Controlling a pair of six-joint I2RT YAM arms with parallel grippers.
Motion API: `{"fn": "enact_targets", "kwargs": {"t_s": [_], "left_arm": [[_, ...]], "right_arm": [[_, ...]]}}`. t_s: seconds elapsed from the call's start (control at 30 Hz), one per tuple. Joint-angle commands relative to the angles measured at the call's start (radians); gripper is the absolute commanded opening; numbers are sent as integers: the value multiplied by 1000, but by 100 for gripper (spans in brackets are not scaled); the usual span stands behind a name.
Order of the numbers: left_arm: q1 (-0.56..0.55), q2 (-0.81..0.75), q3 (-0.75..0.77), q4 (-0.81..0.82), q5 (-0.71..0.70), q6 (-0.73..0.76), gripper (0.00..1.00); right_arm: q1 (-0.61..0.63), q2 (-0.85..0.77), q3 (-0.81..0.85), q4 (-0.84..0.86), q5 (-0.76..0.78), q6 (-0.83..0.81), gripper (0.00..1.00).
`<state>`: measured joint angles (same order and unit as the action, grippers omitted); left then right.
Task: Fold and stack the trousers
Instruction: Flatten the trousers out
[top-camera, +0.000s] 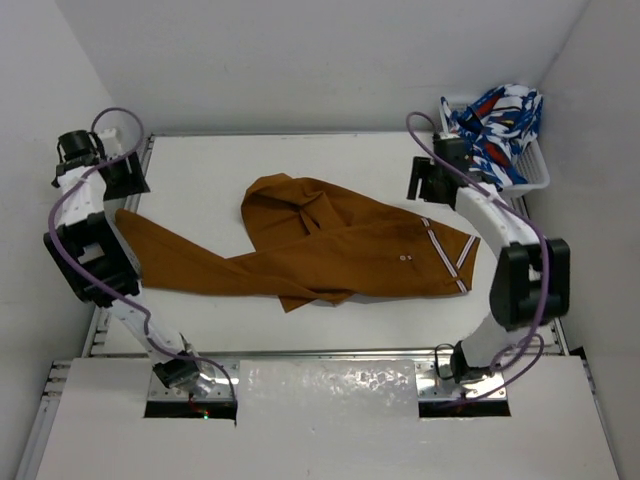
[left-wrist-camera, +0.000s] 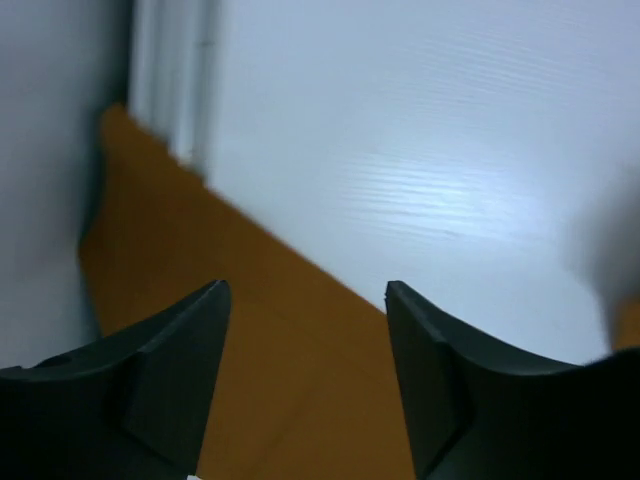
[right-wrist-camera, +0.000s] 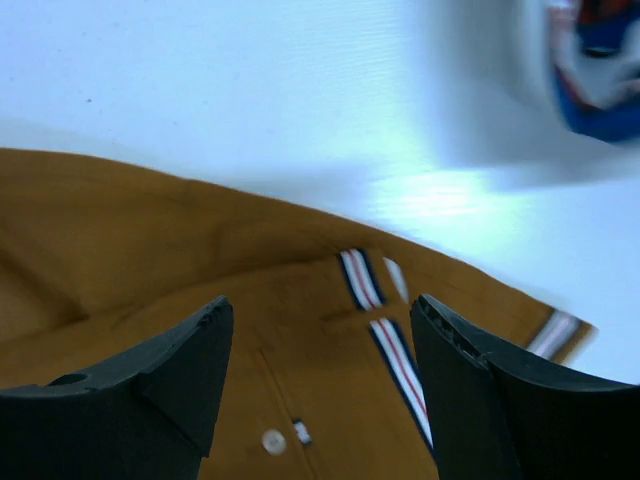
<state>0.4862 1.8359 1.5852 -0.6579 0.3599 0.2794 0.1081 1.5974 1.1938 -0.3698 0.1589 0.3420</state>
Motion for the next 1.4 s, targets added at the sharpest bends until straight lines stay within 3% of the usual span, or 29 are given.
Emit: {"fn": "enact_targets", "kwargs": {"t_s": [0.0,0.07,0.2,0.4,0.63,0.73,0.87,0.97,1.0,1.1,1.13,1.17,1.37], "left_arm": [[0,112,77,64,-265,-146,63],[5,216,166,47,-326,-170,74],[46,362,294,-22,-395,-209,79],[69,448,297,-19,-430,-194,84],[69,517,228,30,-409,-180,83],[68,549,211,72,-360,-183,73],[63,563,196,72,-218,-184,48],[68,542,151,50,-188,-186,11],[68,519,110,64,-185,-186,0],[68,473,41,128,-171,-143,0],[68,468,35,139,-168,-103,0],[66,465,38,144,-170,-85,0],[65,385,195,106,-95,-16,0]], "right_arm": [[22,161,104,-69,2,74,71],[27,232,197,-139,43,95,73],[30,364,331,-259,145,129,77],[34,414,313,-339,179,150,81],[39,456,254,-319,88,201,78],[38,475,248,-320,31,235,74],[38,446,211,-316,13,270,59],[38,420,181,-307,27,282,48],[38,400,170,-291,31,284,38],[36,368,150,-258,54,282,20],[36,362,153,-248,62,264,7],[36,355,177,-241,65,247,2],[35,250,387,-161,50,85,0]]}}
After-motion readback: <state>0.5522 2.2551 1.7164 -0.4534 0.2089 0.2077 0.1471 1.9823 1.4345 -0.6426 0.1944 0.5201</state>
